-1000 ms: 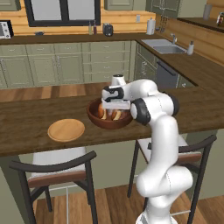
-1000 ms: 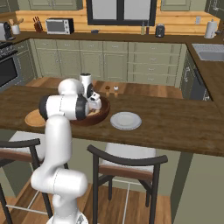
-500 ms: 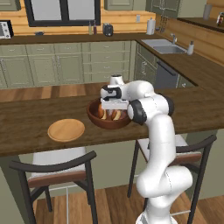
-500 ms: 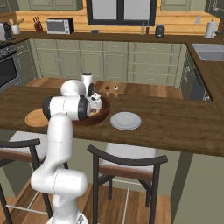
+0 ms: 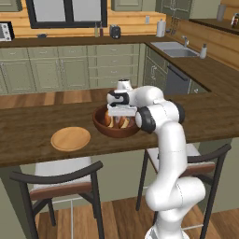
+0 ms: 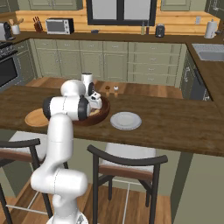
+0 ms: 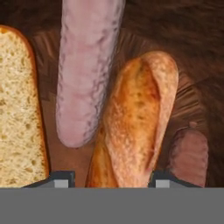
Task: Place one bun and one sausage from the bowl on each plate.
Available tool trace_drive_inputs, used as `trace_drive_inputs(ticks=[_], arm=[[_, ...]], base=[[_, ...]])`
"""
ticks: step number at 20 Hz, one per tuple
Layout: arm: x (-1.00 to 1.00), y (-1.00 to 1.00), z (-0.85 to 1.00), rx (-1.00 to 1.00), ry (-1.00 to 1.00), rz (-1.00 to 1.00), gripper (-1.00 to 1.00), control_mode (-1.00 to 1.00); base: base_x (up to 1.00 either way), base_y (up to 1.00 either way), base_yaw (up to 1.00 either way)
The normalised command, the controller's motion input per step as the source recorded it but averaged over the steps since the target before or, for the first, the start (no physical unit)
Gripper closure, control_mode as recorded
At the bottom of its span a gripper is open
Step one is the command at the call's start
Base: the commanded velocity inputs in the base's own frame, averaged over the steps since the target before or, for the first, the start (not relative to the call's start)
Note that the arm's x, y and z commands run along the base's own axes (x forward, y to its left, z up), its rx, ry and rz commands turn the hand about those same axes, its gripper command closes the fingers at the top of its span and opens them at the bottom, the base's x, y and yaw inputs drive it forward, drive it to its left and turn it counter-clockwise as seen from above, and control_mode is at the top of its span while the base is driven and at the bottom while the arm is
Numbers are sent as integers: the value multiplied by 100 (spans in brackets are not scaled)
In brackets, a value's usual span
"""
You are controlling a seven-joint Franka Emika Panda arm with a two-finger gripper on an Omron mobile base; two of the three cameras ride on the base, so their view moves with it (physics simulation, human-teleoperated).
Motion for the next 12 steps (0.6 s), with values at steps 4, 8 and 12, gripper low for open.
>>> trace_drive_inputs(ticks=[4, 8, 12], arm=[[0, 0, -2, 0, -3, 0, 100, -100], [-5, -1, 0, 0, -7, 2, 100, -100], [-45, -7, 78, 1, 0, 0, 100, -100]], base=[[0, 0, 0], [0, 0, 0], [0, 0, 0]])
